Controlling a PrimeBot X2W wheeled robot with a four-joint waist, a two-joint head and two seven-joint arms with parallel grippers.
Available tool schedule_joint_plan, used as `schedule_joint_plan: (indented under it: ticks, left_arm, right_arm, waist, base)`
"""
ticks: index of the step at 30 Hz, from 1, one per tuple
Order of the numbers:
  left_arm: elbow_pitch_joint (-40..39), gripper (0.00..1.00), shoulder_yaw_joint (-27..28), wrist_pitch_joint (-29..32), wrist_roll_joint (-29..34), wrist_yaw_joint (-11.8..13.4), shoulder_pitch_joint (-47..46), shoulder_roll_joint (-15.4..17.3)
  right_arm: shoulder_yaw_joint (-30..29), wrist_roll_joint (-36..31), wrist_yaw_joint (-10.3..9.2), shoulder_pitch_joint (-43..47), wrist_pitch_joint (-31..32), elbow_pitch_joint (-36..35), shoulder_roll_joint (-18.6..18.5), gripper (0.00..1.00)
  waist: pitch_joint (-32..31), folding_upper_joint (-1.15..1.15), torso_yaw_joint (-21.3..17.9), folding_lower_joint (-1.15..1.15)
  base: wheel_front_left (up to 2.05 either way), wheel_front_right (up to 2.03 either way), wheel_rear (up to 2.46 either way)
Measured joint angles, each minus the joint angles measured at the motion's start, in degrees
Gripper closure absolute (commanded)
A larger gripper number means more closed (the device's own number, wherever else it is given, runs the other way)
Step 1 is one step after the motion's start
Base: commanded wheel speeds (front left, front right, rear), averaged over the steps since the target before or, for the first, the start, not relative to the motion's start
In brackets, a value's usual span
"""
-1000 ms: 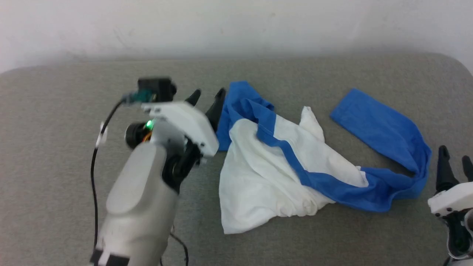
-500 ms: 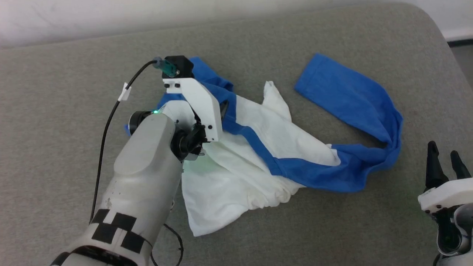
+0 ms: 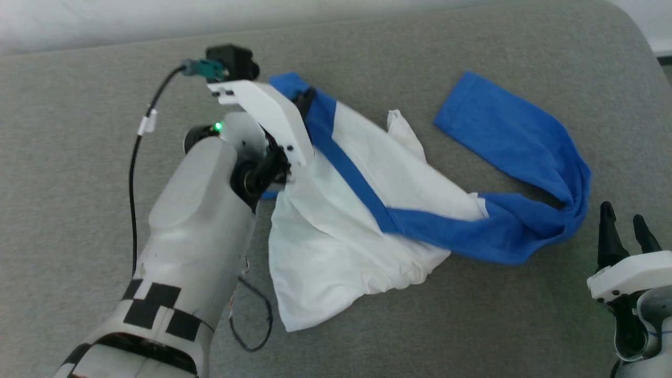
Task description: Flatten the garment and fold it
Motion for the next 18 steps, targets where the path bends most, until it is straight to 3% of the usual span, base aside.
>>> schedule_joint_plan:
  ticks: [6,11,13,18]
  left_arm:
    - [-5.66,1.0,3.22,-7.14,-2.97,-0.89,-2.12,0.37]
    - [-15.99,1.0,5.91,-10.01,-4.61,-1.16,-0.29,2.93]
    - [-21.07,1.0,7.62,-10.06,-5.75,0.09,3.92,4.27]
    - [-32.42,1.0,11.84,-9.0,-7.49,8.08,24.94,8.03]
  right_arm:
    - [-0.76,-1.42,0.0,0.77,0.13,0.24,-0.03,0.0]
    - [-0.56,-1.85,0.0,2.46,0.69,0.63,-0.02,0.0]
    - [-0.18,-1.76,0.0,3.07,0.73,1.0,-0.04,0.0]
    - [1.67,-1.0,0.0,4.04,0.66,2.07,-0.01,0.0]
  waist:
    - [-2.65,0.0,3.73,0.0]
    - [-5.48,0.0,7.84,-0.01]
    - [-6.62,0.0,9.62,-0.01]
    - [-9.36,0.0,14.02,-0.01]
  base:
    - [0.0,0.0,0.0]
    - [0.0,0.0,0.0]
    - [0.0,0.0,0.0]
    - [0.0,0.0,0.0]
